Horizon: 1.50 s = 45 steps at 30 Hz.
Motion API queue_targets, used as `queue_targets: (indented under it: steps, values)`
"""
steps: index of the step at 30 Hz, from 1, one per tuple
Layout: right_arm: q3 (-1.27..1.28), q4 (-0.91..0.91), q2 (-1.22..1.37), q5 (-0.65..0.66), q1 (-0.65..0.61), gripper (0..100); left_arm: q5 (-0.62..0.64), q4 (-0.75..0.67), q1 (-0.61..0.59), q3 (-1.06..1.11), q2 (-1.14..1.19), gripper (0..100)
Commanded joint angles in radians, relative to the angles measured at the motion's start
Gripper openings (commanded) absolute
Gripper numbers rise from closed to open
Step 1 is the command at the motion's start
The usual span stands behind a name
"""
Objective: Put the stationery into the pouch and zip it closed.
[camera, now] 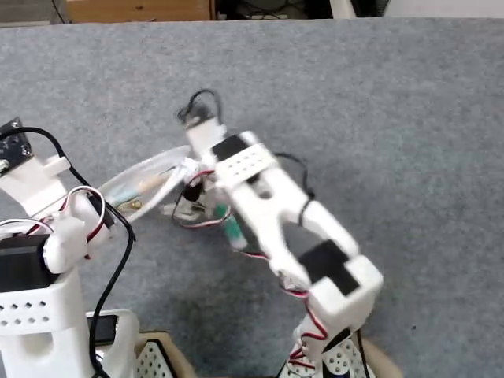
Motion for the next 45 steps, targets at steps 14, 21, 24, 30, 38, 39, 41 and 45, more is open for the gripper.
queue_targets:
  steps: [14,21,24,30,38,39,41,45]
  values:
    - [-0.124,-0.034,-0.621,0.092,0.221,1.2,0.003,-0.009,0.002,0.002,0.008,3]
    - [-0.116,-0.123,-0.791,0.101,0.077,1.2,0.003,-0.005,0.087,0.002,0.008,3]
    - [-0.096,-0.161,-0.877,0.101,0.011,1.2,0.006,-0.002,0.136,-0.013,0.005,3]
    - [-0.074,-0.189,-1.012,0.101,-0.020,1.2,0.009,0.020,0.236,-0.139,0.000,3]
    - [-0.073,-0.178,-1.141,0.095,-0.021,1.2,0.061,0.023,0.355,-0.229,-0.003,3]
    - [-0.073,-0.164,-1.150,0.094,-0.023,1.2,0.061,0.023,0.366,-0.229,-0.003,3]
    - [-0.068,-0.137,-1.156,0.092,-0.023,1.2,0.061,0.023,0.381,-0.228,-0.003,3]
    - [0.004,-0.130,-1.161,0.092,-0.025,1.2,0.061,0.023,0.421,-0.191,-0.003,3]
